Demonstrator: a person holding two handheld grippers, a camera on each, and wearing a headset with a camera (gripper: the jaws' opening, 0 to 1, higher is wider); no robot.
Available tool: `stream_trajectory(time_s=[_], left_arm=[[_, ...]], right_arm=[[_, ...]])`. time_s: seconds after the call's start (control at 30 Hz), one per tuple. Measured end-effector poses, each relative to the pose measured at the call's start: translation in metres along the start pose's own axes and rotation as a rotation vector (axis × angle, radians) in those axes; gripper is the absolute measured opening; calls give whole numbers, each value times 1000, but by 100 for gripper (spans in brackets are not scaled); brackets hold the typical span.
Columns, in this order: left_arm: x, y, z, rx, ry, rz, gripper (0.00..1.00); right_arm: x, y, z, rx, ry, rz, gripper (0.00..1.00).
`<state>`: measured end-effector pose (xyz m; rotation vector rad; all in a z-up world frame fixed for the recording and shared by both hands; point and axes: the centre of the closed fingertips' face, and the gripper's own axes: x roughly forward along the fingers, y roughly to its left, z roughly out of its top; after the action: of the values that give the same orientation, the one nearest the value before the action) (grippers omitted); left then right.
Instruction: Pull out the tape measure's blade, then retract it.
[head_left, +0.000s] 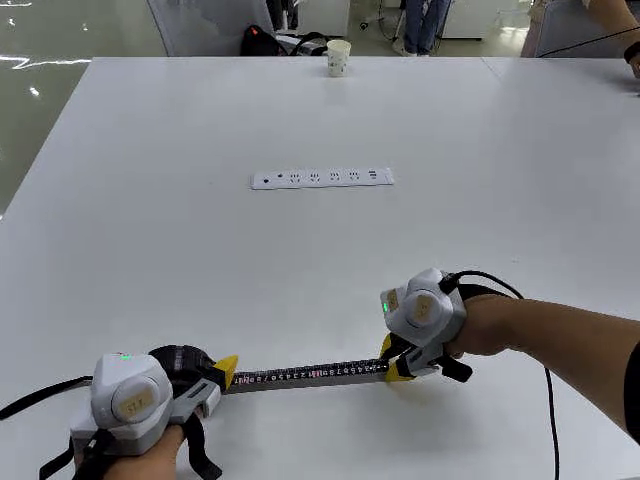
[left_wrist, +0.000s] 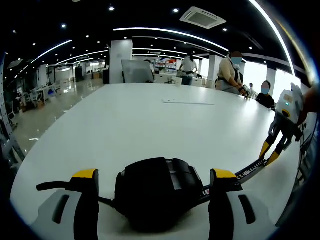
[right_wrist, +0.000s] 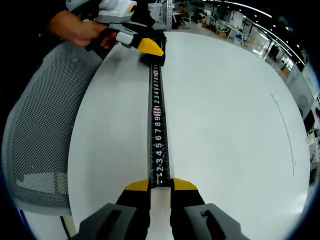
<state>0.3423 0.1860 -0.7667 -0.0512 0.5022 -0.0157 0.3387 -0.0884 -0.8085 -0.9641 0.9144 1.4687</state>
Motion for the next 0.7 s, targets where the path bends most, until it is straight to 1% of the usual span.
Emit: stream_trajectory(time_s=[0.07, 0.2, 0.33, 0.37, 0.43, 0.5, 0.6, 0.67, 0.7], left_arm=[[0, -1, 0, 5, 3, 4, 86], [1, -4, -1, -9, 3, -5, 82], [2, -8, -5, -16, 14, -4, 85], [2, -8, -6, -18, 17, -5, 85], [4, -9, -8, -17, 28, -14, 79], [3, -7, -7, -10, 32, 0, 76], [3, -4, -8, -10, 40, 5, 69], [3, -4, -8, -18, 38, -2, 69], [3, -4, -10, -31, 51, -5, 69]], right_arm=[[0, 0, 1, 4, 7, 2, 10], [1, -1, 0, 21, 15, 2, 10], [1, -1, 0, 36, 19, 0, 10], [1, -1, 0, 38, 21, -2, 10], [1, -2, -1, 40, 22, -3, 10], [0, -1, 0, 45, 22, -4, 10], [1, -2, -1, 48, 22, -4, 10], [1, -2, -1, 51, 22, -5, 10], [1, -2, 0, 50, 22, -4, 10]])
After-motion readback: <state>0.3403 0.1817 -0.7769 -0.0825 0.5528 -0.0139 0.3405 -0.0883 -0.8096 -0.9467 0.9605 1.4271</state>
